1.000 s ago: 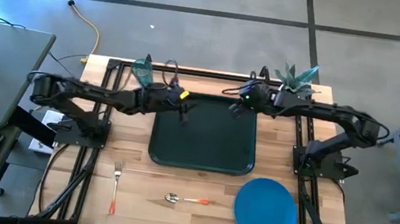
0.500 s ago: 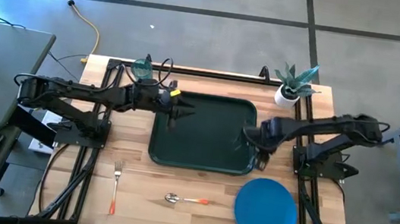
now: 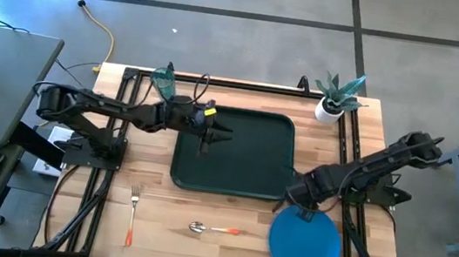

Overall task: Pick and place plate/cup/fork/spoon on tray
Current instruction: Put the blue plate on the black tray

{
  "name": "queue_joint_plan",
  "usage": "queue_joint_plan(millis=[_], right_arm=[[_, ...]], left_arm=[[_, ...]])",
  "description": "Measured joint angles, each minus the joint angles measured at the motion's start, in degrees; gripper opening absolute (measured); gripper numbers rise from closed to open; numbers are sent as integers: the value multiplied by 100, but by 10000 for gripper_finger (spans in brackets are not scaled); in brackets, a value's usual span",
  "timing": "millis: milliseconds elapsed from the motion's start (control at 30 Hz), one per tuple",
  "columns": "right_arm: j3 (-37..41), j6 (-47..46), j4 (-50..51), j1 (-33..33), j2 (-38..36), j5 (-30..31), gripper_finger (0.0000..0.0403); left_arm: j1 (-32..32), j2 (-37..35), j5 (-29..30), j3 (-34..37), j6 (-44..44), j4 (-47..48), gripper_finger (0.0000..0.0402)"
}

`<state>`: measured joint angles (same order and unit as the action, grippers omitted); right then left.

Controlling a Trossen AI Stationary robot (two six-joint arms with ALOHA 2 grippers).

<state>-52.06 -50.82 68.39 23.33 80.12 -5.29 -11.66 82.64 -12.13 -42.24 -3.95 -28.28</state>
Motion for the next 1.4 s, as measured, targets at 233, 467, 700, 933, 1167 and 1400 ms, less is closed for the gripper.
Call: queue_joint_plan(millis=[233, 467, 700, 933, 1167, 1400], right_arm=[[1093, -1310, -1410, 325, -337, -487, 161], [953, -2911, -1267, 1042, -719, 566, 160], [720, -3596, -889, 1364, -792, 2179, 160], [714, -3806, -1130, 1332, -748, 2529, 160], [712, -3781, -1016, 1361, -733, 2276, 160], [812, -3522, -874, 1642, -733, 1831, 160]], left_arm=[[493, 1435, 91, -245, 926, -2406, 106], [1156, 2604, 87, -1472, 1425, -1802, 106], [1961, 3395, 677, -2974, 2024, 173, 106], [2594, 4103, 2275, -4071, 2725, 1038, 106], [2962, 4990, 2624, -4721, 3832, 725, 106], [3027, 5731, 2300, -5508, 4238, 938, 106]])
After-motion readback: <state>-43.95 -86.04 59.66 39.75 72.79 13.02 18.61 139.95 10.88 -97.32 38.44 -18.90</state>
